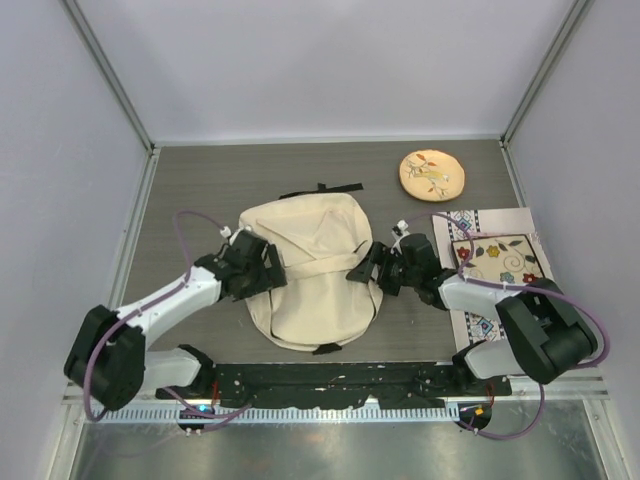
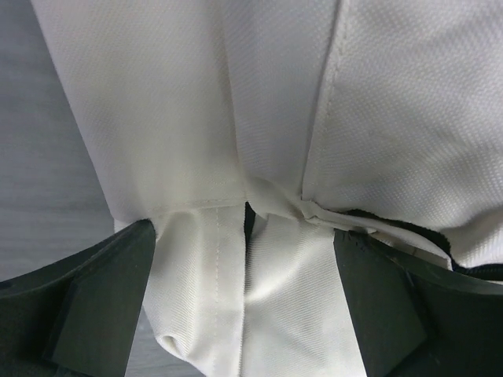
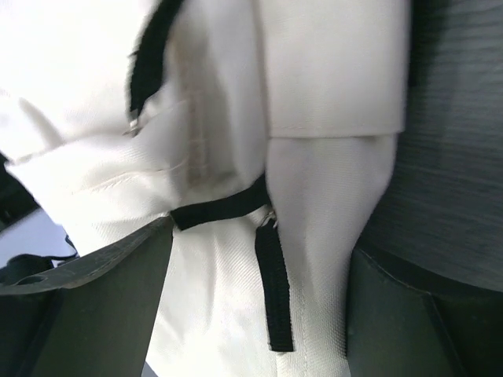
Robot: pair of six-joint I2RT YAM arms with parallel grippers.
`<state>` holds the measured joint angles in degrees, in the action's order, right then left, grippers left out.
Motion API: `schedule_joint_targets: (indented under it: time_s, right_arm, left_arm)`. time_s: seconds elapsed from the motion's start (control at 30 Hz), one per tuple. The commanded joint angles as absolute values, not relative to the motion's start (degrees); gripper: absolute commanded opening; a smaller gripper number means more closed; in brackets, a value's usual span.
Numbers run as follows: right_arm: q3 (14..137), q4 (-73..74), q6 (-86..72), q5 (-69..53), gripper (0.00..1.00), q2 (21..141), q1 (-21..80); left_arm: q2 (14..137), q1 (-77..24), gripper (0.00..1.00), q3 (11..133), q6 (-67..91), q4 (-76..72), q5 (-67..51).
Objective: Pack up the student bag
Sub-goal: Adjust the student bag at the center of the board.
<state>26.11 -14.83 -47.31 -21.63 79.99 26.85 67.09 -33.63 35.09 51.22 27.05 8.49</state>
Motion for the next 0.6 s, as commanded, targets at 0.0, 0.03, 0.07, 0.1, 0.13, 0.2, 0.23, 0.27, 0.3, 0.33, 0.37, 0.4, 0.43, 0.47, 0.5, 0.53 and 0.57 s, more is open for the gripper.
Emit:
schedule_joint_targets:
  time_s: [0.0,0.03,0.07,0.1,0.13,0.2,0.23,0.27,0.3,0.33,0.37,0.4,0.43,0.47,0.5,0.53,0.57]
  right_arm:
    - [25.31,-15.56,-49.31,-21.55,0.82,74.54,32.43]
    - [25.40,-15.12,-48.96,-20.58,0.82,72.53,33.04]
    - [25.66,-12.85,-48.43,-18.30,0.82,71.20,33.92]
    - [26.80,-11.09,-46.77,-16.89,0.82,69.97,33.93]
    - [27.59,-8.90,-45.45,-15.13,0.82,67.26,34.10]
    - [30.56,-1.17,-41.60,-7.35,0.85,64.61,34.01]
    - [31.63,1.90,-40.27,-3.90,0.86,63.03,34.01]
    - [32.77,6.81,-38.86,-0.82,0.87,60.76,34.01]
    - [34.96,9.03,-36.06,6.17,0.90,59.60,33.84]
    - [35.85,10.71,-34.82,8.76,0.91,58.55,33.84]
    - [36.64,13.51,-33.50,11.40,0.91,56.53,33.84]
    - [37.78,14.75,-32.70,16.65,0.93,55.56,33.75]
    - [38.14,15.64,-31.48,18.87,0.94,54.59,33.58]
    - [38.23,16.60,-31.03,20.90,0.95,53.54,33.49]
    - [37.97,16.79,-30.76,22.31,0.97,51.79,33.31]
    - [37.62,16.87,-30.76,24.59,0.98,50.90,32.61]
    - [37.27,16.79,-30.85,25.31,0.98,50.28,32.09]
  left_arm:
    - [73.73,-28.66,1.00,47.87,43.69,19.07,0.26]
    - [74.26,-28.39,0.99,49.12,42.46,20.38,1.05]
    - [74.53,-28.13,1.00,50.26,40.80,21.09,1.58]
    - [74.62,-28.04,1.00,51.84,40.09,21.88,1.84]
    - [74.53,-27.95,1.00,52.29,39.73,23.19,1.85]
    - [72.79,-27.95,1.00,51.86,39.38,24.25,2.81]
    - [71.82,-27.95,1.00,51.33,39.37,25.39,3.42]
    - [70.68,-27.95,1.00,50.46,39.55,26.10,5.17]
    - [69.62,-27.86,1.00,48.62,40.25,26.97,6.84]
    - [66.30,-27.86,1.00,47.47,40.95,28.64,8.51]
    - [64.53,-27.86,1.00,46.24,41.57,29.52,12.70]
    - [62.16,-27.86,1.00,43.71,42.88,30.23,14.48]
    - [57.96,-27.69,1.00,42.38,43.24,30.93,15.98]
    - [55.40,-27.25,1.00,41.06,43.50,31.11,17.65]
    - [53.11,-26.81,1.00,38.70,43.77,31.11,19.15]
    - [48.91,-26.20,0.99,37.71,43.86,30.85,19.77]
    - [47.21,-24.71,1.00,36.84,43.77,30.76,19.86]
